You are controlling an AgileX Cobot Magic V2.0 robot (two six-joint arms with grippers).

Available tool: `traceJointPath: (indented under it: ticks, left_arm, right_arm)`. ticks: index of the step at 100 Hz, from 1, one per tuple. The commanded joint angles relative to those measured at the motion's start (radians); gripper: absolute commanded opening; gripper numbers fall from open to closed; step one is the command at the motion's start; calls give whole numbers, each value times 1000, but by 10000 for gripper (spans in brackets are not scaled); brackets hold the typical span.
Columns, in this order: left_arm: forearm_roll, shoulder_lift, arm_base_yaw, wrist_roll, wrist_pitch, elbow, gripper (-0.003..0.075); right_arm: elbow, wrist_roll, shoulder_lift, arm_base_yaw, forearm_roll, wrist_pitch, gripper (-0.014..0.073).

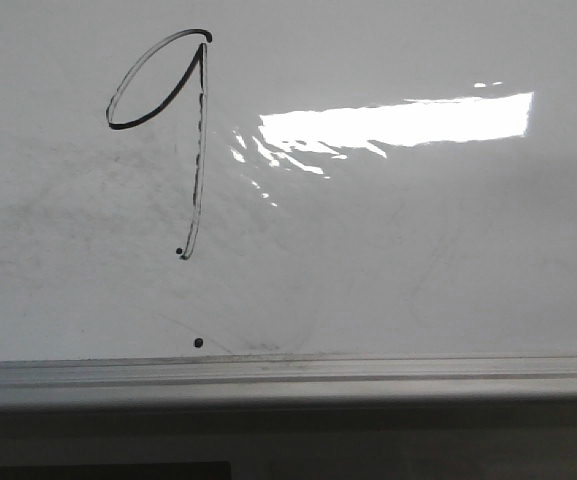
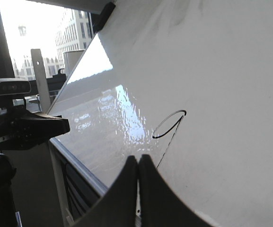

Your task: Write number 9 on whiteboard

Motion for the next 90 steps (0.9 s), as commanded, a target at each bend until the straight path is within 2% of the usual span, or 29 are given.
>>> traceJointPath:
  ticks: [1,53,65,90]
  left_arm:
    - [-9,9,-8,-10,-77,-27,-20]
    - [-9,8,8,-10,-77,-27,-20]
    - [-9,8,97,-10,-77,-27,-20]
    - [-9,8,405,-10,-63,-26,-20]
  right_arm:
    - [-18,-8,-41,3,-11,-73,-64]
    - [-18,-8,-36,3,-11,-71,-64]
    - [-18,-8,-36,3,-11,-71,-64]
    - [-18,-8,-36,3,-11,-71,-64]
